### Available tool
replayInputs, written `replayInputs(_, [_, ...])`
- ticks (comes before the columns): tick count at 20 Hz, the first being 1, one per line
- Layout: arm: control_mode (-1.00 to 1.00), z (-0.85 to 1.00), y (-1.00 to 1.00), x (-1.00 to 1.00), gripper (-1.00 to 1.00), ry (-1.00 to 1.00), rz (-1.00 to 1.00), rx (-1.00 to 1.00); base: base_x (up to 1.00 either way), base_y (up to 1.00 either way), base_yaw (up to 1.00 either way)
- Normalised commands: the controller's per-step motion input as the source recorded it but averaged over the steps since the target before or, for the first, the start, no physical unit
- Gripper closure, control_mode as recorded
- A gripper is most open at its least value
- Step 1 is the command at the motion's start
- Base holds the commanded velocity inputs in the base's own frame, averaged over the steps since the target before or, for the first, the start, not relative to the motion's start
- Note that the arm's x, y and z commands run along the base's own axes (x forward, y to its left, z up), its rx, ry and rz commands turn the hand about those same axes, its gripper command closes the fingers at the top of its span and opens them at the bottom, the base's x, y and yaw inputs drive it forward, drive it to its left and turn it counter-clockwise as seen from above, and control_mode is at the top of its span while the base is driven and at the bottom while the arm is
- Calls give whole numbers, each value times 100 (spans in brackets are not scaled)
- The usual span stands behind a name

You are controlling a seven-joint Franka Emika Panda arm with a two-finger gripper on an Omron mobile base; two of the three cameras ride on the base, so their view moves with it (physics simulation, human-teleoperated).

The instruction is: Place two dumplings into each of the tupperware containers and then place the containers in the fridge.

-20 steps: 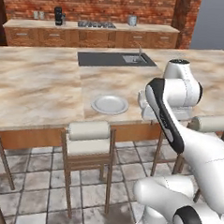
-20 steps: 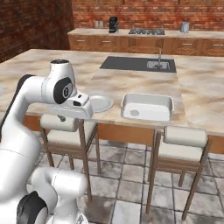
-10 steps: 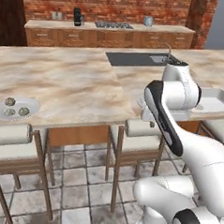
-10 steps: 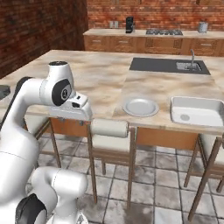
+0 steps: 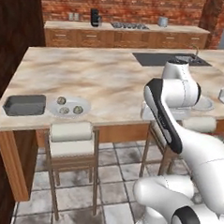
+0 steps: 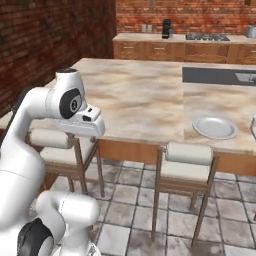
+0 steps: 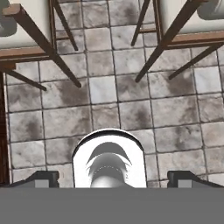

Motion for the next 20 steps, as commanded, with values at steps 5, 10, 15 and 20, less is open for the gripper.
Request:
replayInputs(5, [100, 0, 0, 0, -100, 0, 0, 0, 48, 100, -3])
replayInputs(10, [100, 0, 0, 0, -100, 0, 0, 0, 49, 92, -5])
replayInputs(15, [100, 0, 0, 0, -100, 0, 0, 0, 52, 54, -1])
replayInputs(20, [100, 0, 0, 0, -100, 0, 0, 0, 55, 27, 0])
